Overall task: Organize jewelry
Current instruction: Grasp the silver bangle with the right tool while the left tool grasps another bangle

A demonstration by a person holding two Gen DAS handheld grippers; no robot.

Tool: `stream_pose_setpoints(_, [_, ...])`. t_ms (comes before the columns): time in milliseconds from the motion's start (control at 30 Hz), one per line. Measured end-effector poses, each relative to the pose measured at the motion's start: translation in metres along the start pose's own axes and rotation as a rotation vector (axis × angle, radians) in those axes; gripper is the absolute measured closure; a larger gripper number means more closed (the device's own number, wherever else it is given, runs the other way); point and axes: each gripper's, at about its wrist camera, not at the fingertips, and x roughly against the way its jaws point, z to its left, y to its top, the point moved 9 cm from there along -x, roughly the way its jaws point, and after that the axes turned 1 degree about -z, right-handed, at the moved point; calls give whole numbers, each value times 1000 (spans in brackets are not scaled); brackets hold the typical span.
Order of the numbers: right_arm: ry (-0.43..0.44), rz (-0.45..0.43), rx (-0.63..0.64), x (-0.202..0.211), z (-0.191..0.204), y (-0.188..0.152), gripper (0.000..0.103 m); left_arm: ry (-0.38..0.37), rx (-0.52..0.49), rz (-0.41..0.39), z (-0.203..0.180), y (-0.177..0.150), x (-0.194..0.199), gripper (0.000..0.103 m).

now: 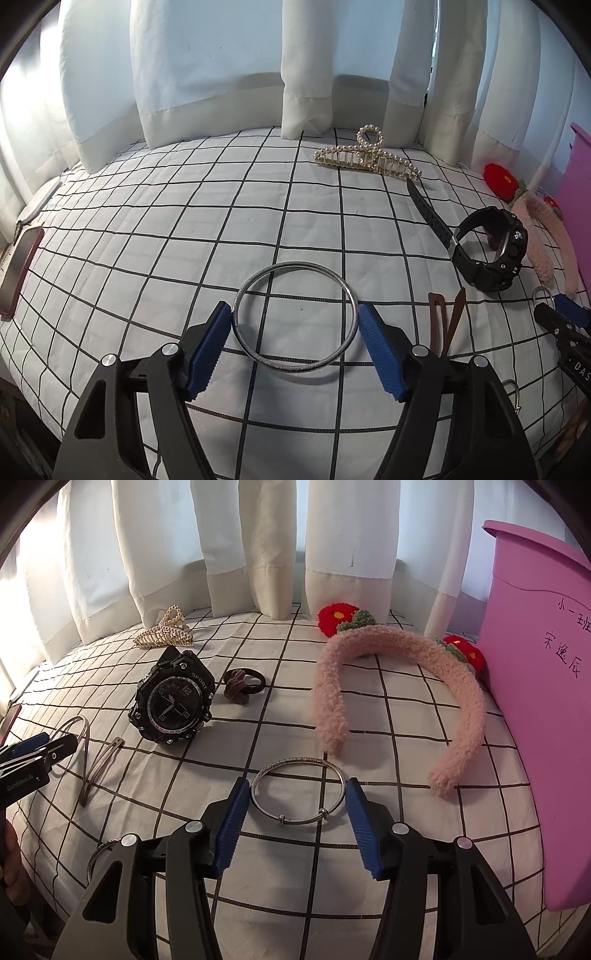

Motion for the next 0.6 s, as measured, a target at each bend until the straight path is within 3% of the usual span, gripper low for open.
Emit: stream_pose_setpoints(600, [11,-16,-25,27,5,12,51,-56,-1,-44,-3,29,36,34])
